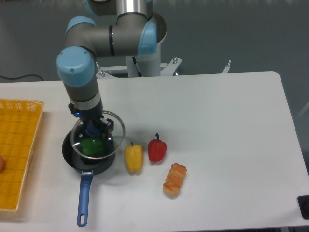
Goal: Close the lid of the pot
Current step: 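Lower the glass lid onto the rim of the black saucepan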
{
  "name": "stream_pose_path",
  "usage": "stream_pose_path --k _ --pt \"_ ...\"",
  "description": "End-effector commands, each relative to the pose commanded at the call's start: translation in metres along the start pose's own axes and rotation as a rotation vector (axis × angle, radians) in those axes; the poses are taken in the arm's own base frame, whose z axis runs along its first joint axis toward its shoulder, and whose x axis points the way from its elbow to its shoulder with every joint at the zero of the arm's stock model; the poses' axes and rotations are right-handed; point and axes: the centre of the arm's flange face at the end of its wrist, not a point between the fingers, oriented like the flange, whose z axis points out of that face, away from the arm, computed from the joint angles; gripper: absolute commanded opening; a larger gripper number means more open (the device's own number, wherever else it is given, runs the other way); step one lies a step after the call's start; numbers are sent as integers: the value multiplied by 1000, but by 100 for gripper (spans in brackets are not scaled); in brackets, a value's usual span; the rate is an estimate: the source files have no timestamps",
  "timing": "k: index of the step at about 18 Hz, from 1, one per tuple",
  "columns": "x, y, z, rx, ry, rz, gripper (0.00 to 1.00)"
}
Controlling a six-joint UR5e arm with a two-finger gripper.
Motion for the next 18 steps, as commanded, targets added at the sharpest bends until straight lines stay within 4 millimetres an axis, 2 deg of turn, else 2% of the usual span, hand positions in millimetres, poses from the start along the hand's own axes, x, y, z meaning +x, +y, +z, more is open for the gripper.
stream_pose_path --k 6,10,18 --pt "6 -6 11 -9 20 -7 55" --pt "4 -10 24 -26 30 -18 55" --pt "4 -17 38 -22 26 -19 55"
